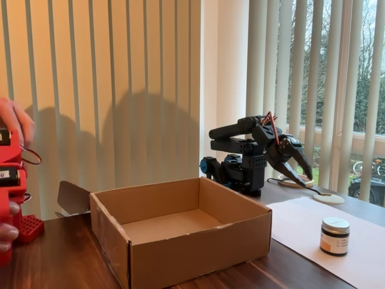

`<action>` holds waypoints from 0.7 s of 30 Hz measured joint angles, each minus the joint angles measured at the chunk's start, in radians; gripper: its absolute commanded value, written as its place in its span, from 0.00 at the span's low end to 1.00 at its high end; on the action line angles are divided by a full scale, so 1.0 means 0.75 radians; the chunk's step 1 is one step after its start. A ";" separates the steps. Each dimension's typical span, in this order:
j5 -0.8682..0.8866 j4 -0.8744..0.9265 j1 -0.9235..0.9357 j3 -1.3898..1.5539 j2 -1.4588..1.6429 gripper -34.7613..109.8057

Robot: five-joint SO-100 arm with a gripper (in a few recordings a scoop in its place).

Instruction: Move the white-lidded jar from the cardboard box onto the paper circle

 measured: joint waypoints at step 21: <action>0.025 0.241 0.031 0.092 0.117 0.24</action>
